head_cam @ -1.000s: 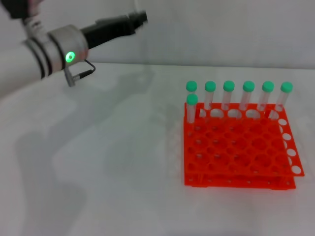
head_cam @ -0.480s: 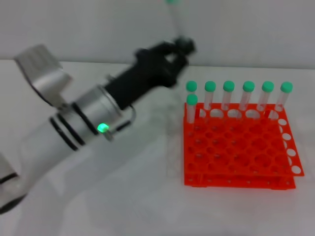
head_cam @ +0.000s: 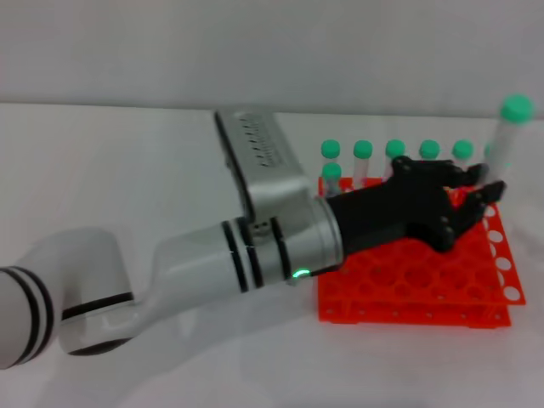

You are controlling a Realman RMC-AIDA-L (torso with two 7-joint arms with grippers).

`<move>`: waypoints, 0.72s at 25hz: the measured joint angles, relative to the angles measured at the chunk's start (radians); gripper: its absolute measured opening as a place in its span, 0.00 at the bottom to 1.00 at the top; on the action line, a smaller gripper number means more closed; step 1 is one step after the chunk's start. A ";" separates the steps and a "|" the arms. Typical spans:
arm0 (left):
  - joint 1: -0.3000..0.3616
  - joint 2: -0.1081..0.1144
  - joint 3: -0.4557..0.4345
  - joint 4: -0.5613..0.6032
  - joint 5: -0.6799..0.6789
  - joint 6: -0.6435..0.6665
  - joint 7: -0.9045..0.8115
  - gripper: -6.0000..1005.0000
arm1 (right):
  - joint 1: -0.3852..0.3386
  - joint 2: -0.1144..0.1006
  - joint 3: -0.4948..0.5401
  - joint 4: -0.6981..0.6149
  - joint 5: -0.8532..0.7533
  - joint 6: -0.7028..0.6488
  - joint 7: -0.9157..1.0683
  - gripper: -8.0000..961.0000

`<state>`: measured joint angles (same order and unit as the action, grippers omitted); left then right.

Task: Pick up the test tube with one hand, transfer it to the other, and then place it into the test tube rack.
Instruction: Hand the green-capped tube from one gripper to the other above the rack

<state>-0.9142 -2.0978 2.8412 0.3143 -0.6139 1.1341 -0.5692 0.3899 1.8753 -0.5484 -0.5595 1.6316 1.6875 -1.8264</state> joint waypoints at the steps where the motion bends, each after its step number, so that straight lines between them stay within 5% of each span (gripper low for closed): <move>1: -0.002 0.000 0.000 0.007 0.002 -0.009 0.006 0.23 | 0.005 0.000 -0.007 -0.005 -0.010 0.005 0.002 0.83; 11: -0.019 0.000 -0.009 0.029 0.009 -0.065 0.012 0.23 | 0.059 0.002 -0.136 -0.051 -0.015 0.069 0.045 0.81; 18: -0.035 0.000 -0.009 0.028 0.025 -0.072 0.013 0.24 | 0.108 0.033 -0.165 -0.060 -0.007 0.078 0.050 0.80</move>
<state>-0.9488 -2.0974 2.8321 0.3426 -0.5885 1.0625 -0.5565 0.4981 1.9082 -0.7130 -0.6191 1.6244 1.7656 -1.7760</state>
